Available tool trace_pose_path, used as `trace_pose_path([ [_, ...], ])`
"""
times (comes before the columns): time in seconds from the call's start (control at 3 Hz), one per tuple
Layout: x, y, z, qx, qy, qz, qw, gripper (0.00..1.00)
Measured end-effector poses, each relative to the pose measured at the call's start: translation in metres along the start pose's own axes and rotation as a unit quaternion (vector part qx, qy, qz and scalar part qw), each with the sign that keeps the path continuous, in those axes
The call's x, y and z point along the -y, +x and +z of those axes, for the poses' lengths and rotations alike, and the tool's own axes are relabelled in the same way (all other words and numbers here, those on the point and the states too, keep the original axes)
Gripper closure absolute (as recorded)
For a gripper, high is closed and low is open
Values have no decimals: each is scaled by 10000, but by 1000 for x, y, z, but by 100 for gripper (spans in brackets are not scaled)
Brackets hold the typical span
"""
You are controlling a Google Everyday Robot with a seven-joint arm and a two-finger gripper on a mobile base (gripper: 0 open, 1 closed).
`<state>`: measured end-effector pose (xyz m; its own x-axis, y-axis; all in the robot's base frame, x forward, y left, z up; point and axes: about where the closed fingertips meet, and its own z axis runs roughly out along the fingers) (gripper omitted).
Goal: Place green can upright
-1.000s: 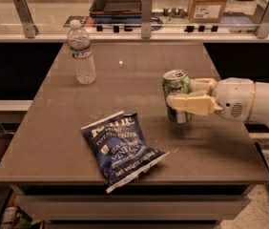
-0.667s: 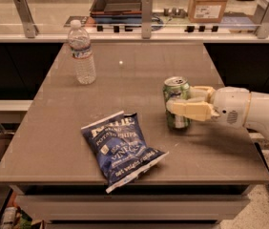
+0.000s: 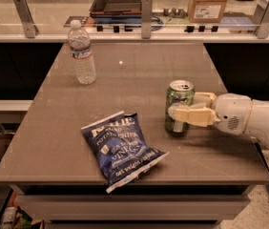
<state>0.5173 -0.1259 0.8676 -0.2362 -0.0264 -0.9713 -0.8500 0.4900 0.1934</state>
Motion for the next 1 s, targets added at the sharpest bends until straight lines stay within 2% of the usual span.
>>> trace_pose_path([
  [0.33, 7, 14, -8, 19, 236, 153, 9996, 100],
  [0.67, 7, 11, -8, 19, 236, 153, 9996, 82],
  [1.0, 5, 10, -6, 16, 214, 146, 9997, 59],
])
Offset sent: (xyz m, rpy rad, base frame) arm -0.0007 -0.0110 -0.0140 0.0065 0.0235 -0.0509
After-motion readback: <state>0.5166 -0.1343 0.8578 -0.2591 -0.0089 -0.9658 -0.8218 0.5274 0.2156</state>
